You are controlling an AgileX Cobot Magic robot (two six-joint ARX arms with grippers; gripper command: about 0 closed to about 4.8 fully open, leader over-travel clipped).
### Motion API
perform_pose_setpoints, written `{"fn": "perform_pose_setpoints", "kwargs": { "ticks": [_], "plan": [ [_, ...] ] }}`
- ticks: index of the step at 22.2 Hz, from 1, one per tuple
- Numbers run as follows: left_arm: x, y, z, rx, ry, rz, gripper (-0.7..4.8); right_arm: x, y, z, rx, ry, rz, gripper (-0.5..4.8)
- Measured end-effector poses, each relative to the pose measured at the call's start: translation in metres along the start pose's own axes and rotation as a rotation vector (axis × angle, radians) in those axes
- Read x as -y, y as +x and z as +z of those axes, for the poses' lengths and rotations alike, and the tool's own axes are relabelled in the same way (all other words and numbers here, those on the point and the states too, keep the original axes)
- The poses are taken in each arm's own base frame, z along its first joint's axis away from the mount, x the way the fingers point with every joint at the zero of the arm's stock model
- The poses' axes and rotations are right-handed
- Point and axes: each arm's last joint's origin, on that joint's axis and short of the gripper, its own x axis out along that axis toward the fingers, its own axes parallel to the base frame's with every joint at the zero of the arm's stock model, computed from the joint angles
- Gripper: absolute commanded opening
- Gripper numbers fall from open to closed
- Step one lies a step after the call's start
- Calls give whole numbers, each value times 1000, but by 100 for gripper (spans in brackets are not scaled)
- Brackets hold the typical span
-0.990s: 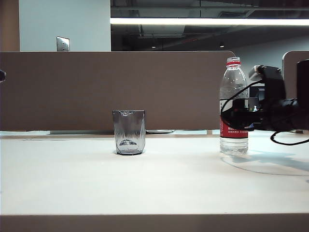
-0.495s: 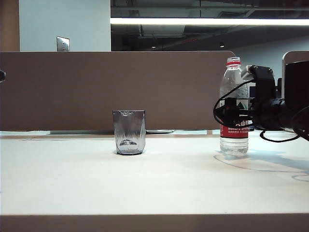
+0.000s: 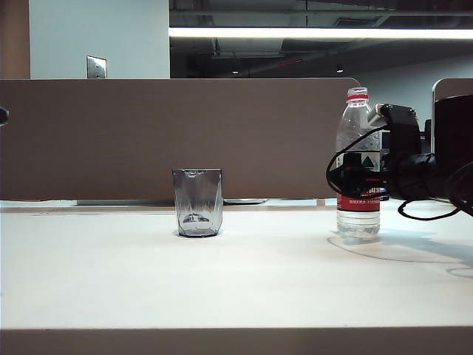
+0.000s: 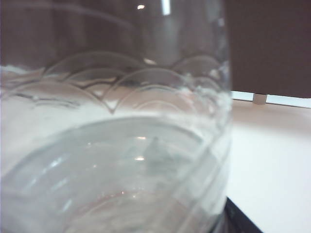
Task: Pick up the mineral water bottle on the table and pour water into the mug until it's half full.
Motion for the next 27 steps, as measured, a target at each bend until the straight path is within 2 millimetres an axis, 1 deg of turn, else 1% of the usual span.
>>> {"fn": "perform_pose_setpoints", "kwargs": {
  "ticks": [8, 11, 13, 21, 24, 27],
  "plan": [
    [0, 0, 0, 0, 0, 0, -5, 0, 0, 0, 0, 3, 4, 370],
    [0, 0, 0, 0, 0, 0, -5, 0, 0, 0, 0, 4, 4, 355],
    [0, 0, 0, 0, 0, 0, -5, 0, 0, 0, 0, 3, 4, 326],
    [0, 0, 0, 0, 0, 0, -5, 0, 0, 0, 0, 1, 4, 322],
    [0, 0, 0, 0, 0, 0, -5, -1, 0, 0, 1, -50, 10, 322],
    [0, 0, 0, 0, 0, 0, -5, -3, 1, 0, 2, -59, 12, 322]
  ]
}}
